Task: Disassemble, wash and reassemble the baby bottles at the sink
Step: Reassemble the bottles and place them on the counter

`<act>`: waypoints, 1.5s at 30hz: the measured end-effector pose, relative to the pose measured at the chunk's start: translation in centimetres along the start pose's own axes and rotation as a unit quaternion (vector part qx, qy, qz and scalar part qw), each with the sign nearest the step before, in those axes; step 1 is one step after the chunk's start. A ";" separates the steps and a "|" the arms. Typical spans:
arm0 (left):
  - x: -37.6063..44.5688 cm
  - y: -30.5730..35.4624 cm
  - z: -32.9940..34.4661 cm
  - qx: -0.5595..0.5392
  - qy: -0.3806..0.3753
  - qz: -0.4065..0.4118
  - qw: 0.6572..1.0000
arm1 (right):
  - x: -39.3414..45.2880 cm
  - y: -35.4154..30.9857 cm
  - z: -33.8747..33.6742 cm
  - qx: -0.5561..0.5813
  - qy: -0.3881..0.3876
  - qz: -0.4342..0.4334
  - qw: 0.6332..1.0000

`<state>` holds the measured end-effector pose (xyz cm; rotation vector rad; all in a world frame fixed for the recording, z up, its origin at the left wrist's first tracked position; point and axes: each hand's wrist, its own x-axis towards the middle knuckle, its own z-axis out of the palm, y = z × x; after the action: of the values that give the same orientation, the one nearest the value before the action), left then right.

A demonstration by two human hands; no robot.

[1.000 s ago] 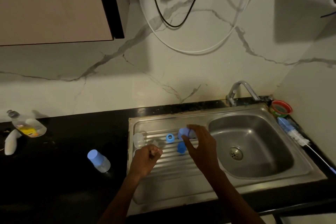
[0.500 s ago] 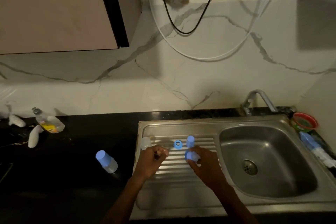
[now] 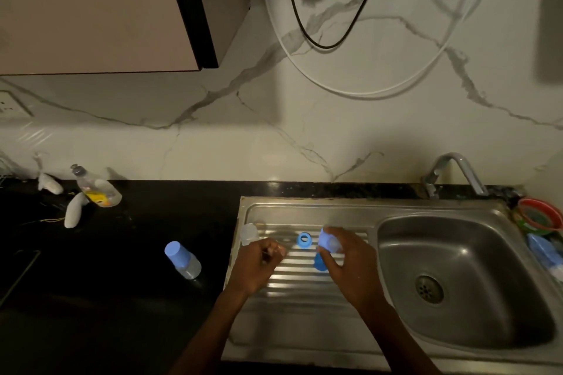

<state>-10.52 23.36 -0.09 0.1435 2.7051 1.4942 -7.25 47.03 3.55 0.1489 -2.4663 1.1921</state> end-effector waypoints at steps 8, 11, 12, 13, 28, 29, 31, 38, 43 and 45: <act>1.0 -1.2 0.3 0.037 0.002 -0.010 0.999 | 0.2 2.2 0.9 0.005 -0.127 0.014 0.992; 1.0 -1.3 -0.1 0.058 0.014 0.002 0.998 | 1.9 -0.9 -0.1 0.036 -0.020 0.000 0.999; 1.1 -1.3 -0.2 0.060 0.017 0.001 0.998 | 2.3 -2.0 -0.4 0.042 0.018 -0.016 0.999; 1.1 -1.5 -0.3 0.063 0.023 0.001 0.998 | 2.4 -2.3 -0.3 0.039 0.030 -0.031 0.998; -0.7 -5.1 -1.5 0.315 0.064 -0.113 0.940 | -1.6 3.3 3.0 0.056 -0.064 0.112 0.990; -0.8 -5.4 -1.3 0.309 0.046 -0.126 0.941 | -1.8 3.5 3.2 0.056 -0.068 0.120 0.989; -1.0 -6.3 -0.8 0.296 0.020 -0.137 0.945 | -1.9 3.5 3.5 0.054 -0.077 0.126 0.988; -0.8 -6.7 -0.6 0.224 -0.004 -0.146 0.964 | -1.8 4.1 3.2 0.049 -0.107 0.129 0.985; 0.5 -3.6 -1.7 0.201 -0.009 -0.066 0.977 | 0.1 3.9 1.8 0.052 -0.088 0.142 0.985; 1.4 -2.5 -2.2 0.224 -0.016 -0.041 0.974 | 1.4 3.8 1.2 0.052 -0.091 0.139 0.985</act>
<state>-12.22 20.27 -1.03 0.0685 2.9311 0.8313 -9.91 48.57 0.66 -0.0646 -2.6483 1.4849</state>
